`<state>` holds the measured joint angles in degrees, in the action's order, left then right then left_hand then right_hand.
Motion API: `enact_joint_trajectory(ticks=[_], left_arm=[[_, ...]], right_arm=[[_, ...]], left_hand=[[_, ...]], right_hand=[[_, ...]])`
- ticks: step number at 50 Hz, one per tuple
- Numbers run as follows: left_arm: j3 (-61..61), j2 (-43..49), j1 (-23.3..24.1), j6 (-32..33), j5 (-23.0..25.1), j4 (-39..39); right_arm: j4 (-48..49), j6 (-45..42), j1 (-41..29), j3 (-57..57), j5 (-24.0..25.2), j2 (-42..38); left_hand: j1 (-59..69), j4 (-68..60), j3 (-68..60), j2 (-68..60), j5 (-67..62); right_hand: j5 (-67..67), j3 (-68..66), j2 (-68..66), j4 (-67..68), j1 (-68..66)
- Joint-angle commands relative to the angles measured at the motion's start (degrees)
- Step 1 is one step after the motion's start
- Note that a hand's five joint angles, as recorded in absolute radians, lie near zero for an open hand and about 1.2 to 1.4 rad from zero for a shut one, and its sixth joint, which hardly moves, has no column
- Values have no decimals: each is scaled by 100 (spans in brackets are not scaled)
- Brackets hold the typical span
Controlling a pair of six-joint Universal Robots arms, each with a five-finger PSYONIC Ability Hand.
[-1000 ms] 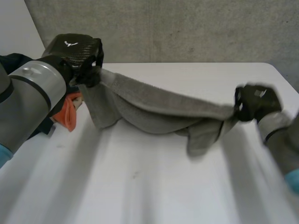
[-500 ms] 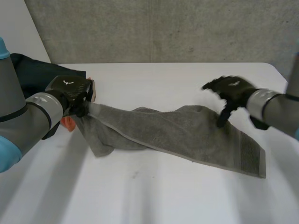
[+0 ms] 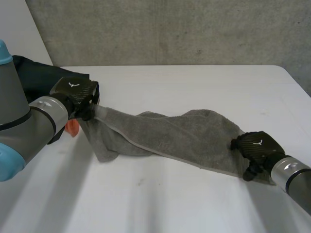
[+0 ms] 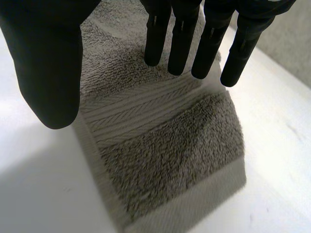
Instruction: Fold the laundry.
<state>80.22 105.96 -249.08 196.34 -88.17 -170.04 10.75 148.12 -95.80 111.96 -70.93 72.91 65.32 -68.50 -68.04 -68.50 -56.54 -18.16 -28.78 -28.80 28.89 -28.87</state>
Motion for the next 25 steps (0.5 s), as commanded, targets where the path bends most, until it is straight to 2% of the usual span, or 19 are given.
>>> enact_joint_trajectory(ticks=[1, 9, 12, 13, 20, 25], left_arm=[[19, -13, 9, -8, -7, -20], [20, 48, -62, 9, -7, -47], [11, 109, -97, 18, 2, -73], [-7, 162, -97, 36, 2, -99], [-270, 557, -97, 334, -16, -301], [-1330, 1153, -62, 703, 10, -468]], right_arm=[[1051, -116, -44, 2, 105, -549], [1246, -283, -53, -297, 79, -927], [1219, -310, -70, -368, 79, -989], [1228, -284, -70, -385, 79, -971], [1184, 6, -61, -850, 88, -682], [782, 331, -70, -2007, 123, -672]], left_hand=[[1468, -1150, -1196, -1150, -1346], [1468, -1150, -1196, -1150, -1346], [1468, -1150, -1196, -1150, -1346], [1468, -1150, -1196, -1150, -1346], [1468, -1150, -1196, -1150, -1346], [1468, -1150, -1196, -1150, -1346]], right_hand=[[-739, -678, -676, 667, -669], [-1362, -1301, -1299, 1289, -1292], [-3121, -3060, -3058, 3048, -3051], [-5163, -5102, -5099, 5090, -5093], [-5184, -5122, -5120, 5111, -5113], [-5184, -5122, -5120, 5111, -5113]])
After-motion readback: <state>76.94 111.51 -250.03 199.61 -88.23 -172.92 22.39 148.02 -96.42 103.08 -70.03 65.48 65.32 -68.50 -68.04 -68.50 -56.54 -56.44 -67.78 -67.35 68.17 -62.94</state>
